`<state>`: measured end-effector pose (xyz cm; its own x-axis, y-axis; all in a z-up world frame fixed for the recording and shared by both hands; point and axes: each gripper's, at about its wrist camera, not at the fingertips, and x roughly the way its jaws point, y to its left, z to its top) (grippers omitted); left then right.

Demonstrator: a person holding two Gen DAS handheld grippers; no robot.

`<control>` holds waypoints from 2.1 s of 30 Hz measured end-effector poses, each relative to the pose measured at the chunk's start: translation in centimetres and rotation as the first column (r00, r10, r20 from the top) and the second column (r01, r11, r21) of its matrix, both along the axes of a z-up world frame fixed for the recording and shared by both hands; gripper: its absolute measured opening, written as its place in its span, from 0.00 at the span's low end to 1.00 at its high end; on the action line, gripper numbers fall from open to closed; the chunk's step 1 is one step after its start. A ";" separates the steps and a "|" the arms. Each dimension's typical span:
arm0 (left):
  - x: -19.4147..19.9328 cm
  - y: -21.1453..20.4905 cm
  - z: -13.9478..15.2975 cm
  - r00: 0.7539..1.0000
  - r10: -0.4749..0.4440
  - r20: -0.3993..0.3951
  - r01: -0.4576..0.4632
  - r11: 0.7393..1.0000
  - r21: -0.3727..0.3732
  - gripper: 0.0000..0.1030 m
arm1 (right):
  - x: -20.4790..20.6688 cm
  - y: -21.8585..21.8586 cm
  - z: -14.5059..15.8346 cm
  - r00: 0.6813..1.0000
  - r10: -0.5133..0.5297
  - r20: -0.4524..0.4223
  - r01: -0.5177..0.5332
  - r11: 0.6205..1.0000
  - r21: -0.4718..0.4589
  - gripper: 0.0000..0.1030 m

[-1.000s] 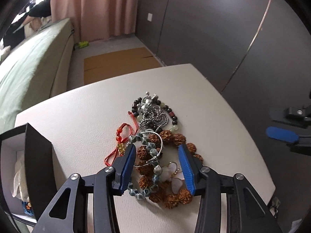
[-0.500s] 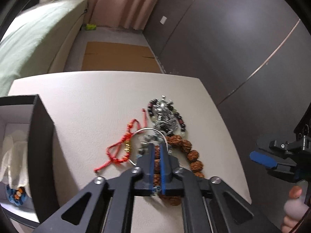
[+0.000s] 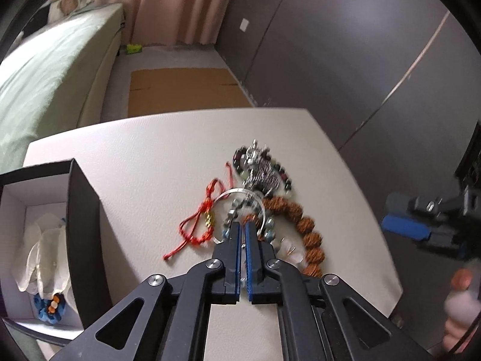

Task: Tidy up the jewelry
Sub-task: 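Lift the grey beaded bracelet with the left tool and carry it toward the box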

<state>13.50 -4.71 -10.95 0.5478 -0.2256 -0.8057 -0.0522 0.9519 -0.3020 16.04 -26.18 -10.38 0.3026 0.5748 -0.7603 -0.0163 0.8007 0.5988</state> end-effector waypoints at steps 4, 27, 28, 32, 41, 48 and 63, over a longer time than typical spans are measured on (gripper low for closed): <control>-0.8 -0.3 -0.4 1.000 -0.008 -0.023 0.009 0.999 0.036 0.46 | 0.1 0.0 0.2 1.000 -0.002 0.003 0.002 1.000 -0.003 0.51; 0.9 -2.6 -1.2 0.994 -0.096 0.053 0.089 0.988 0.127 0.06 | -0.1 -0.1 0.3 1.000 0.010 0.004 -0.010 1.000 -0.003 0.51; 0.9 -2.6 -1.2 0.994 -0.096 0.056 0.089 0.989 0.121 0.06 | -0.1 -0.2 0.4 1.000 0.008 0.005 -0.008 1.000 -0.003 0.51; 0.7 -1.9 -0.8 0.995 -0.075 0.069 0.071 0.996 0.057 0.02 | -0.2 -0.3 0.4 1.000 0.003 0.003 -0.003 1.000 -0.001 0.51; -0.7 0.2 1.8 0.992 0.000 0.127 0.005 0.999 -0.038 0.02 | -0.2 0.2 0.0 1.000 0.024 0.004 -0.024 1.000 -0.008 0.51; -2.4 2.4 4.3 0.981 0.061 0.183 -0.042 0.993 -0.111 0.02 | -0.4 2.7 -0.3 0.996 0.086 0.008 -0.086 0.996 0.008 0.51; -5.1 7.4 7.2 0.955 0.173 0.241 -0.136 0.977 -0.162 0.02 | 0.9 9.4 -3.3 0.982 0.190 -0.001 -0.190 0.980 -0.056 0.28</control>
